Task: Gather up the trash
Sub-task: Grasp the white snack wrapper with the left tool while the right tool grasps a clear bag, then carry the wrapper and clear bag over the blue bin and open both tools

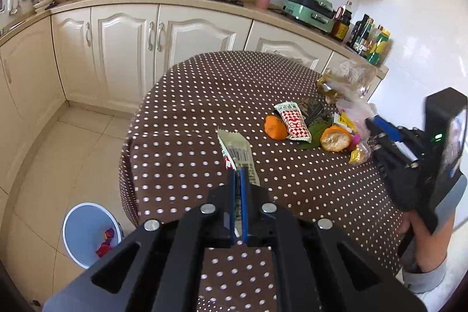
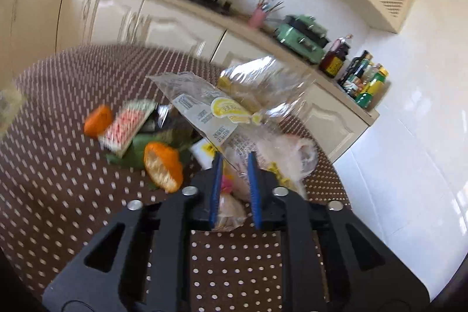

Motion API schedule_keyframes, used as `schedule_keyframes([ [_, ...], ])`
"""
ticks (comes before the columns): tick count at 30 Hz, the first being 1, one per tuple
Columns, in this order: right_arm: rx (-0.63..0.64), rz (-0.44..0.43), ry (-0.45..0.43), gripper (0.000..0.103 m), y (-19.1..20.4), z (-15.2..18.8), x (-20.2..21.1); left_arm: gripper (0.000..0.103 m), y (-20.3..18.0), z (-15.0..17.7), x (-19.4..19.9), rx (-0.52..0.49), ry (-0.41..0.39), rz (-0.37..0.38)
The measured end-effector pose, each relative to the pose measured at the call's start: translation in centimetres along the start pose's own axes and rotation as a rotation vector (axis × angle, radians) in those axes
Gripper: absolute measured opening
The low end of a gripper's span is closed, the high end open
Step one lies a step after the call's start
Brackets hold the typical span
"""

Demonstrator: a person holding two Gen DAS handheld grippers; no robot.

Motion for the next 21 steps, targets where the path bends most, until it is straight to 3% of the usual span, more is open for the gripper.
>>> schedule_keyframes([
  [8,-0.089,-0.091,-0.132,0.010,0.2,-2.7,5.5,0.003,2.7,-0.1,2.1,0.045,-0.043,0.022],
  [18,-0.048,-0.251,-0.293,0.007,8.1,-7.0,10.9,0.003,8.8,-0.1,5.0,0.142,-0.091,0.029],
  [21,-0.022,-0.261,-0.333,0.007,10.6,-8.2,11.8,0.003,11.2,0.2,5.8,0.174,-0.102,0.011],
])
Point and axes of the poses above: each gripper's, at about its wrist camera, not at the fingertips, and x roughly against the way its jaws point, y to its left, z to its underside, the point moved 4 cm from there along -x, roughly the way its jaws point, and after that the axes turned 9 degrees about -z, right-handed, at the moved point
